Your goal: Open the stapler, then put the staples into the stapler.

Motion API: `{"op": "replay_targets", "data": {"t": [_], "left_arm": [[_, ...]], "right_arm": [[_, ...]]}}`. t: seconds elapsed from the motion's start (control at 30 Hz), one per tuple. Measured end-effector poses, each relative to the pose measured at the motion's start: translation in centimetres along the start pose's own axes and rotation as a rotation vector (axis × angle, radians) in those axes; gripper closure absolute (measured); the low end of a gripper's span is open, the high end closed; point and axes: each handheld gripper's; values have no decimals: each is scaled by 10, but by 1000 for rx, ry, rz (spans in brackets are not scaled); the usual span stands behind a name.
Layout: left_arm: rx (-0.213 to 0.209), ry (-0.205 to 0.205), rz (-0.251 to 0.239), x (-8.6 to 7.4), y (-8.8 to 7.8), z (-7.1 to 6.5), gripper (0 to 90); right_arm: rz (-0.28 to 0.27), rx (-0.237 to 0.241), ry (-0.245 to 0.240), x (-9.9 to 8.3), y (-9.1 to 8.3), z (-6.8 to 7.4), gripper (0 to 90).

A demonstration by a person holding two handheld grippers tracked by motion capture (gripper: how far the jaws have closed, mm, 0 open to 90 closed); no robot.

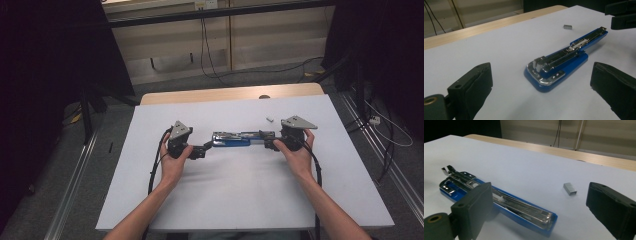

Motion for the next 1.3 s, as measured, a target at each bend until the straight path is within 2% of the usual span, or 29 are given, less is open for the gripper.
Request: {"op": "replay_targets", "data": {"t": [0.23,0.3,0.33,0.43,0.5,0.57,0.7,0.77,0.87,0.9,1.0,1.03,1.1,1.23,1.3], "left_arm": [[30,10,9,-13,-22,3,46],[44,-3,0,-14,-29,4,45],[44,-19,-3,-15,-32,3,45],[49,-22,-20,-18,-42,2,45],[70,-1,-27,-21,-49,0,45],[75,-5,-36,-24,-55,0,45],[67,-21,-34,-27,-67,-1,45],[95,-13,-20,-28,-73,-3,45],[82,-61,-46,-31,-82,-3,45],[87,-63,-47,-33,-85,-4,45],[78,-48,-42,-38,-92,-3,45],[77,-56,-48,-38,-94,-4,45],[70,-33,-64,-39,-97,-3,45],[65,-33,-60,-41,-103,-3,45],[90,-12,-38,-43,-106,-4,45]], "right_arm": [[-15,17,-6,6,-3,-1,72],[-15,21,-6,7,-5,-1,70],[-16,18,-5,8,-5,-2,70],[-18,19,-3,8,-6,-3,73],[-11,4,-14,9,-6,-4,85],[-16,4,-4,10,-5,-6,94],[-18,-6,-7,11,-3,-8,90],[-17,-5,-1,10,-3,-8,88],[-16,-3,4,10,-2,-8,90],[-16,-3,5,10,-2,-9,92],[-12,-4,4,10,0,-10,94],[-10,-4,5,10,0,-10,94],[2,2,10,11,2,-11,88],[27,7,13,14,8,-12,65],[38,18,24,15,11,-14,62]]}}
Point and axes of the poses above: each handheld gripper's, and its own axes: y roughly forward along the jaws, x roughly out of its top, z roughly to its left, and after that the axes turned 10 degrees about x, right-handed
